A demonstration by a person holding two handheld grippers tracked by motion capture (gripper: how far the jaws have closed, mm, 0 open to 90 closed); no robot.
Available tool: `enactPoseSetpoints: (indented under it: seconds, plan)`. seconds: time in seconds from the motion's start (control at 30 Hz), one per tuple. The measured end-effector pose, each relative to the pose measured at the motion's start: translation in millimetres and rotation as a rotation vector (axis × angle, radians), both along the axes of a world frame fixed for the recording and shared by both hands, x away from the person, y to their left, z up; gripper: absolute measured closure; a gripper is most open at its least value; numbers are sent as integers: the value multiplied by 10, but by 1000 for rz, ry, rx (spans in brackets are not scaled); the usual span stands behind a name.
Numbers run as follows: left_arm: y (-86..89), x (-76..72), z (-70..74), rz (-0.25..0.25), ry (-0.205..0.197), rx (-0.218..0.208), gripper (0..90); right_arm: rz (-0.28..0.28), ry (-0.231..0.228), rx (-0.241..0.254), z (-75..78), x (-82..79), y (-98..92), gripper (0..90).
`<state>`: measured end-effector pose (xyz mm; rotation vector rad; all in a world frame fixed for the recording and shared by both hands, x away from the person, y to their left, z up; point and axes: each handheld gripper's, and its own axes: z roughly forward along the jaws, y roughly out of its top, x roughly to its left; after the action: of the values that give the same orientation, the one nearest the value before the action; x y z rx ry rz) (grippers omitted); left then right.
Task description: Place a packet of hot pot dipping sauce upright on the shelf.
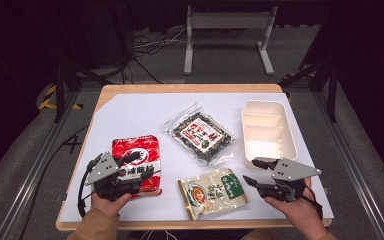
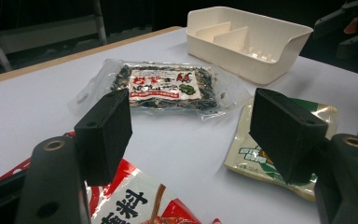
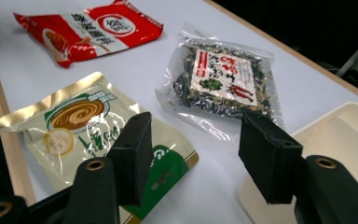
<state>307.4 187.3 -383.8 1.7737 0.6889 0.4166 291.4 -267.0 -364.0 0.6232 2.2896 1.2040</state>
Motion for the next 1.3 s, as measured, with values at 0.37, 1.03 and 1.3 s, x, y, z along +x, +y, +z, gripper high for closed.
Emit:
enactPoseSetpoints:
  seconds: [0.37,1.03,1.3]
  plan:
    - [-10,7,-6,-3,2,3,297,21,96,-75,-132,51,97,473]
    - [-10,23,-17,-6,15,1,291,19,341,-138,-381,167,162,432]
    - [-11,28,-18,-9,16,5,291,13,409,-145,-426,188,165,429]
